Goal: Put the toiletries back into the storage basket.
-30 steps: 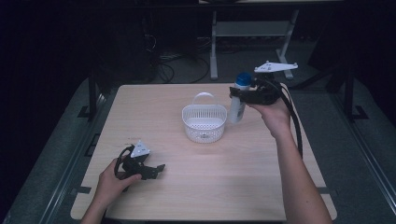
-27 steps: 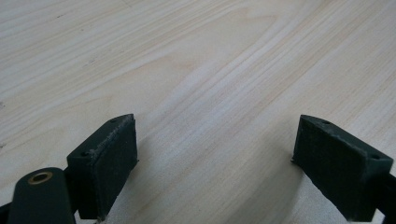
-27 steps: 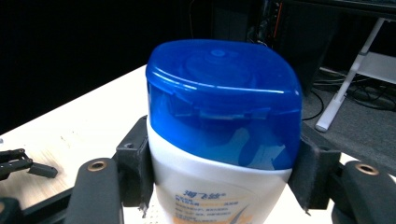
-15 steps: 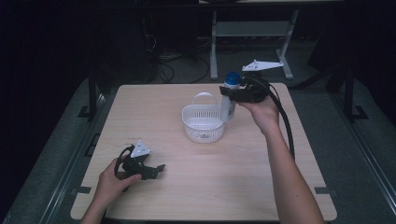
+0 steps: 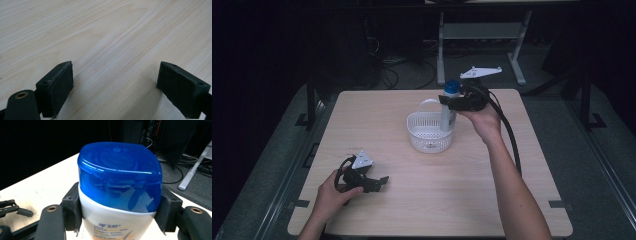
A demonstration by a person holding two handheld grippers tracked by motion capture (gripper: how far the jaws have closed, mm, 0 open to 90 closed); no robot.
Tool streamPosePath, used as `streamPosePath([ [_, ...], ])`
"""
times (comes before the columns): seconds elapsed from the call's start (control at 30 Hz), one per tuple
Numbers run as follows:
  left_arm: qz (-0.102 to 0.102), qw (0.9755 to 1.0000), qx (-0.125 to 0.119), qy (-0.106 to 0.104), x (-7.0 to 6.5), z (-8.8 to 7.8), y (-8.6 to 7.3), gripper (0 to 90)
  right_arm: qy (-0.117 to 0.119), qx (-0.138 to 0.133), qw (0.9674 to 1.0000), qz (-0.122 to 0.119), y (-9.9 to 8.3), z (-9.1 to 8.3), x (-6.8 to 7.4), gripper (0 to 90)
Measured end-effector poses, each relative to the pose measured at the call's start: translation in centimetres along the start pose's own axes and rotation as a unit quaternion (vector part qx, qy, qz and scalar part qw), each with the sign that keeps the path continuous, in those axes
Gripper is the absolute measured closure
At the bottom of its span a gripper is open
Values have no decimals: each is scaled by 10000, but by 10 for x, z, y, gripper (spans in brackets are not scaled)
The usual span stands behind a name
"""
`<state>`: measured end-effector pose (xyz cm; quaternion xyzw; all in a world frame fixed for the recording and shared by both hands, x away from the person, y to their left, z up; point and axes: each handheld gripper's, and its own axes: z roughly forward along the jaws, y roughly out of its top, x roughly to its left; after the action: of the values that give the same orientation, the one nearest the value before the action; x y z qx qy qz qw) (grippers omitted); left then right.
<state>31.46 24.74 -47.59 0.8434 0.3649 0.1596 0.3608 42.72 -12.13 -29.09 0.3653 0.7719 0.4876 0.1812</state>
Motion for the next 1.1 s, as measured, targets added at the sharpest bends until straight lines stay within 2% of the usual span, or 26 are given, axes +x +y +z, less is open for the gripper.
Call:
streamPosePath([
  [0.4, 7, 10000, -4, -5, 0, 0, 0, 133, 35, 104, 9999, -34, -5, 10, 0, 348],
  [1.1, 28, 10000, 16, -7, 0, 0, 0, 132, 83, 405, 9991, -69, -26, 31, 2, 347],
])
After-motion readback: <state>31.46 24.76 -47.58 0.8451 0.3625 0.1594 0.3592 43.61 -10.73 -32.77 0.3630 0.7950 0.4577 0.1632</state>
